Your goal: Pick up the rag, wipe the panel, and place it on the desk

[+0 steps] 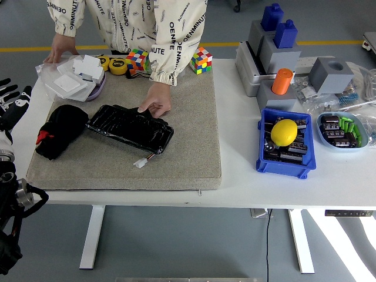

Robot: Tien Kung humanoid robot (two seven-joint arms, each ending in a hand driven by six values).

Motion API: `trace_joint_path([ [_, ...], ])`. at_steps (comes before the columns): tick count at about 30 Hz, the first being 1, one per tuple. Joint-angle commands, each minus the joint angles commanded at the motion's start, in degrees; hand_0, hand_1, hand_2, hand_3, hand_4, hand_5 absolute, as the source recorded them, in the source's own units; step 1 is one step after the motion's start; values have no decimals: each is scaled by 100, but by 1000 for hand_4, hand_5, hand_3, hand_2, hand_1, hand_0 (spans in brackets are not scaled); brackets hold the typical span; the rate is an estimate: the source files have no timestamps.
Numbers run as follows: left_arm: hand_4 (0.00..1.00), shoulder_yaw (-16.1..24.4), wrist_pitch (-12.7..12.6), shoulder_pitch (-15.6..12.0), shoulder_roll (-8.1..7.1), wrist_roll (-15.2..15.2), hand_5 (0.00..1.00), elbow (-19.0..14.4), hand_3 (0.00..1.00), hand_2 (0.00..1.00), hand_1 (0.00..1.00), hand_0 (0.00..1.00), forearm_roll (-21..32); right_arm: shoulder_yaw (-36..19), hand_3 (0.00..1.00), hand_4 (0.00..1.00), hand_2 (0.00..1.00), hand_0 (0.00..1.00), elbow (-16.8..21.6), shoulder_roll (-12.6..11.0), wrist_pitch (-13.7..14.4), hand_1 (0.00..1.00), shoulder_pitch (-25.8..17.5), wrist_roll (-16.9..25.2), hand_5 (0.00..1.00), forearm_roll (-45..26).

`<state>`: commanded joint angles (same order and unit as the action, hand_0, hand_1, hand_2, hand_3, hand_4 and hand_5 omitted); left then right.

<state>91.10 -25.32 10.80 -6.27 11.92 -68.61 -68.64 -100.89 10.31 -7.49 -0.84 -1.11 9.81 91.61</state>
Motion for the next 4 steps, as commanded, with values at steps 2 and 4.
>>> trace_joint_path([
  [2,861,2,-2,-4,1,4,157,-2,631,601,600,486,-2,-43,522,883,496,533,0,-6,4,563,-4,-3,361,33],
  [4,861,-2,0,-1,-2,2,157,1,631,601,600,486,-1,-48,522,883,496,533,0,-11,5,563,-9,-7,361,44],
])
